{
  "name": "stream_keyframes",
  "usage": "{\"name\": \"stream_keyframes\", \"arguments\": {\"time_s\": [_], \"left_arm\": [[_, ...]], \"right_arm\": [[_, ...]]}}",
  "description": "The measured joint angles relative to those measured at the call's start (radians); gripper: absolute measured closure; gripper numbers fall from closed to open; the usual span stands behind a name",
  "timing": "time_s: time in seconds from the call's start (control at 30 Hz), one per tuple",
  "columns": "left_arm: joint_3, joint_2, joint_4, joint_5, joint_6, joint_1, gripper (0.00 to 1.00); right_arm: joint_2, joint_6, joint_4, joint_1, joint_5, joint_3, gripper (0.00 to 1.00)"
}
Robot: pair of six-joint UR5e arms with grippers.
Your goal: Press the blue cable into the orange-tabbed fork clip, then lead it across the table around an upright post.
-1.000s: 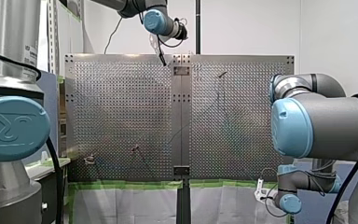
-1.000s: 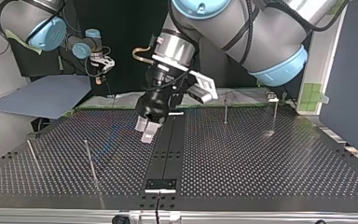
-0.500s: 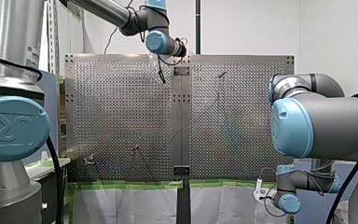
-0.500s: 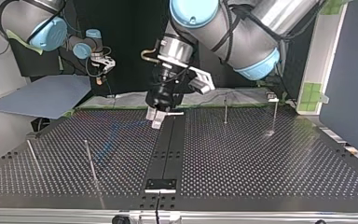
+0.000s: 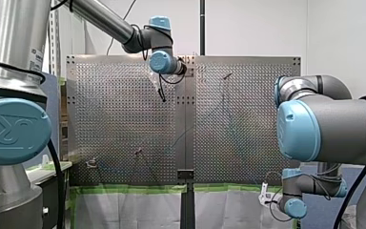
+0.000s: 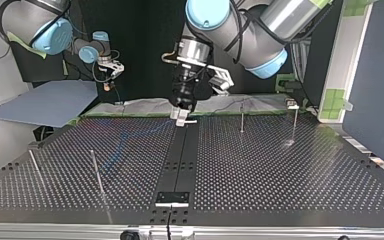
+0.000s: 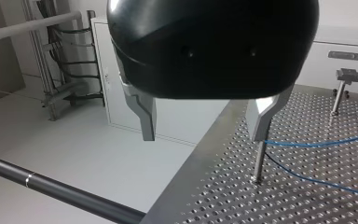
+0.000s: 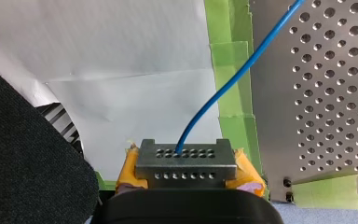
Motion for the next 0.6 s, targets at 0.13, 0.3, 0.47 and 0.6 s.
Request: {"name": "stream_keyframes", "arguments": {"time_s": [0.13, 0.3, 0.47, 0.6], "left_arm": [[-0.033, 0.0, 0.033, -0.001, 0.002, 0.0, 0.05], [-0.072, 0.0, 0.071, -0.002, 0.019, -0.001, 0.05], [-0.117, 0.0, 0.117, -0.003, 0.055, -0.001, 0.05], [-0.156, 0.0, 0.156, -0.003, 0.066, -0.001, 0.05]], "right_arm": [[0.0, 0.0, 0.0, 0.0, 0.0, 0.0, 1.0], [0.0, 0.0, 0.0, 0.001, 0.0, 0.0, 1.0], [0.001, 0.0, -0.001, 0.002, 0.0, 0.0, 1.0], [0.0, 0.0, 0.0, 0.003, 0.0, 0.0, 1.0]]}}
